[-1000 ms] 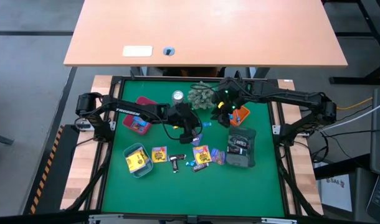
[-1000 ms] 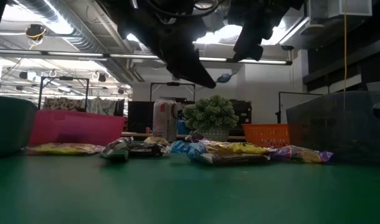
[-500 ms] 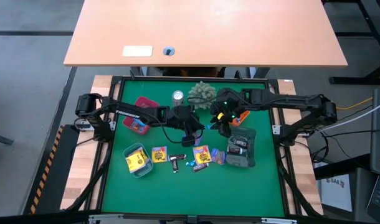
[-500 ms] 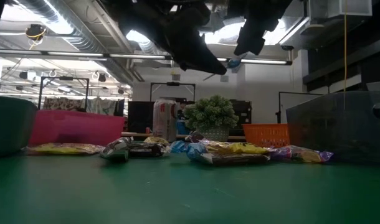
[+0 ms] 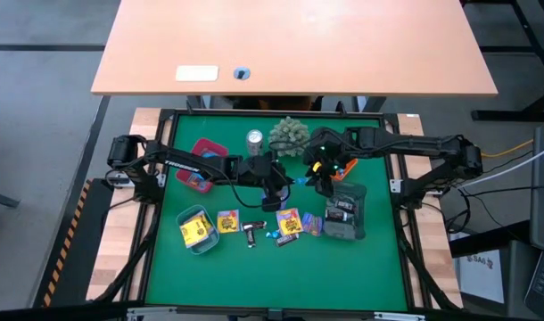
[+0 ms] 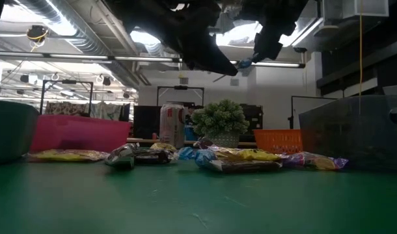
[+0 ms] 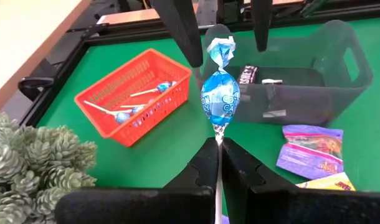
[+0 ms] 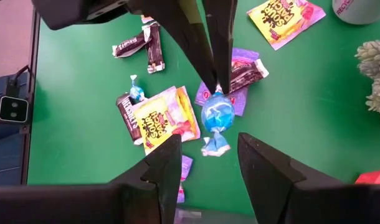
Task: Sort candy
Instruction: Put the blue candy into the orange bin
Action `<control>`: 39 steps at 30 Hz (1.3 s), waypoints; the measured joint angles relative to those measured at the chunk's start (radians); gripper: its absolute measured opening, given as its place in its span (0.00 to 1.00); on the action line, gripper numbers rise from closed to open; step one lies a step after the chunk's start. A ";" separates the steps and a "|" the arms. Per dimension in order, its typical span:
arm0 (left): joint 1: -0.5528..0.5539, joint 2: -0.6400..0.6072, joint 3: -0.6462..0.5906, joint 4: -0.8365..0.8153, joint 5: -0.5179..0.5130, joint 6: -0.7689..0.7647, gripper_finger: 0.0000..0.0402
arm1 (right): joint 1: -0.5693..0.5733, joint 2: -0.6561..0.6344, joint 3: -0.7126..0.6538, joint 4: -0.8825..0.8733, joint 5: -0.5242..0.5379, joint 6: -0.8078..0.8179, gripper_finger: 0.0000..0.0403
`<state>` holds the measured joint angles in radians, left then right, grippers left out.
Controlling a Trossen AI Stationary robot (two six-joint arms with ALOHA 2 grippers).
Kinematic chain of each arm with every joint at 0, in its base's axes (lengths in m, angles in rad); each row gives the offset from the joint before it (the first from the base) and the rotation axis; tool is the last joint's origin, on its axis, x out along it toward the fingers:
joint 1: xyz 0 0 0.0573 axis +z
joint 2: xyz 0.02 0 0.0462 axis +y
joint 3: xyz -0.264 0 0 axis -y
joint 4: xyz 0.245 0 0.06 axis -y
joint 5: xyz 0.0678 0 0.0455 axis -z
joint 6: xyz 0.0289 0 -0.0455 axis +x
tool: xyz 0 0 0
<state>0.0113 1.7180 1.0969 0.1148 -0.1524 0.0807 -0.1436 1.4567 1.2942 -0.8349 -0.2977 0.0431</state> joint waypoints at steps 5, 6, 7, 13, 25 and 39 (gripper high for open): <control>0.000 0.000 0.000 0.026 0.000 0.000 0.00 | 0.000 0.000 0.000 0.000 0.000 0.000 0.39; 0.000 0.000 0.000 0.030 0.000 0.000 0.00 | 0.000 0.000 0.000 0.000 0.000 0.000 0.39; 0.000 0.000 0.000 0.031 0.000 0.000 0.00 | 0.000 0.000 0.000 0.000 0.000 0.000 0.39; 0.000 0.000 0.000 0.031 0.000 0.000 0.00 | 0.000 0.000 0.000 -0.001 -0.001 0.000 0.35; 0.000 0.000 0.000 0.029 0.000 0.000 0.00 | 0.000 0.000 0.000 -0.002 -0.001 0.000 0.02; 0.000 0.000 0.001 0.038 0.000 -0.001 0.10 | 0.000 0.000 0.000 0.000 -0.002 0.003 0.02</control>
<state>0.0113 1.7176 1.0983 0.1532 -0.1520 0.0799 -0.1436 1.4570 1.2945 -0.8352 -0.2993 0.0463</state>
